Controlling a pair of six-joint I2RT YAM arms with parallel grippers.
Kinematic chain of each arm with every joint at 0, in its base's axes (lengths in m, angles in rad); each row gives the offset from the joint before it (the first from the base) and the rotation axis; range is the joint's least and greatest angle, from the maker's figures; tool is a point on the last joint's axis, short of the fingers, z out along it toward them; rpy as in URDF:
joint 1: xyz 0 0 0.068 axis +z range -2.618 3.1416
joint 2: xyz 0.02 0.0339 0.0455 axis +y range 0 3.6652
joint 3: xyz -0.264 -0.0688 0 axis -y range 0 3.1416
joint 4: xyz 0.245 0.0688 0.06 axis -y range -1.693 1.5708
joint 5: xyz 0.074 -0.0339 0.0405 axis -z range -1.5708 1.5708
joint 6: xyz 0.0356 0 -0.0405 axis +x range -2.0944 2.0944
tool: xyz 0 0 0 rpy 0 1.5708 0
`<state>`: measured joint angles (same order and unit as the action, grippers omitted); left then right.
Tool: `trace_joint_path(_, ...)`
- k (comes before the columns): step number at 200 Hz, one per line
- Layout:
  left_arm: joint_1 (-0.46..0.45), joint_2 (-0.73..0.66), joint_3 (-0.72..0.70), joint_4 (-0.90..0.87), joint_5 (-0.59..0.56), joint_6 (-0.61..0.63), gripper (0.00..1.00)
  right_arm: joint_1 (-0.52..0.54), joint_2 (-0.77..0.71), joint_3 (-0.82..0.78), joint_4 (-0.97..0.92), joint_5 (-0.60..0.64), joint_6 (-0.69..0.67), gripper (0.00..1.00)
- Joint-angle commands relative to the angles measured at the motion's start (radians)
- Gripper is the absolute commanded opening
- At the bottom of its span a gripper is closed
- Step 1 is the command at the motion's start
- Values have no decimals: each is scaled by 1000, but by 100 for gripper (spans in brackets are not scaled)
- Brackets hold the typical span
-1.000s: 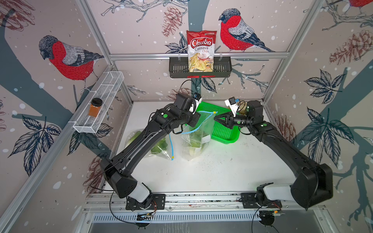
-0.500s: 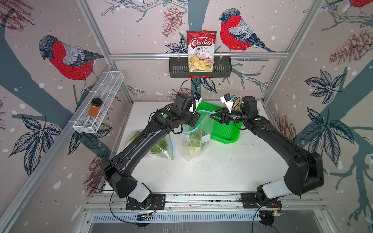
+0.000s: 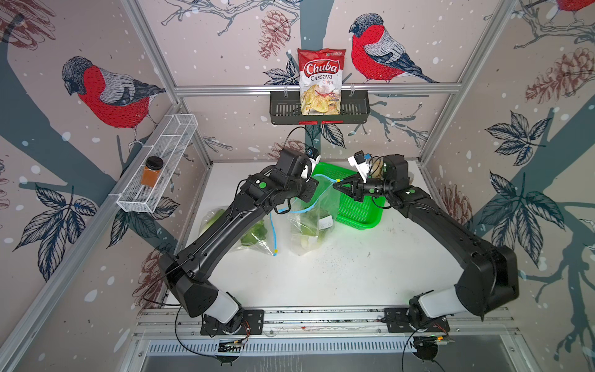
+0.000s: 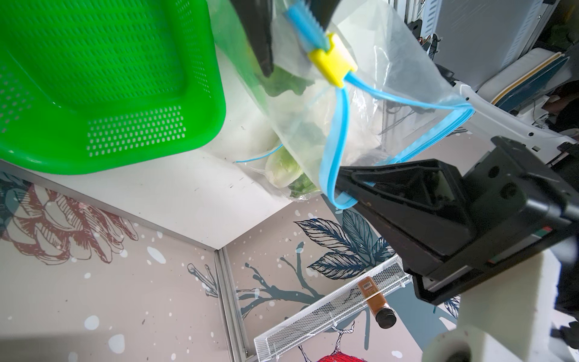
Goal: Put the chinese cabbages into a zipper bag and zip it
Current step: Adjust the zipper food storage bag at the center of the board.
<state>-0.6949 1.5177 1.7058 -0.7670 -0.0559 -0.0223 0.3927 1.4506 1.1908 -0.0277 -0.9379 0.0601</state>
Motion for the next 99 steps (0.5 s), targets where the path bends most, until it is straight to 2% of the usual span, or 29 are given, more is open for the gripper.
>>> trace_joint_path(1, 3, -12, 0, 31, -10, 2, 0, -13, -23, -15, 31, 18, 30, 10)
trace_joint_path(23, 5, -13, 2, 30, -7, 5, 0, -15, -42, -20, 33, 24, 36, 0)
trace_joint_path(75, 6, -11, 26, 19, -6, 13, 0, 16, -123, -3, -59, 105, 67, 0)
trace_joint_path(99, 6, -9, 32, 24, 4, 26, 0, 74, -173, -3, -129, 168, 105, 0)
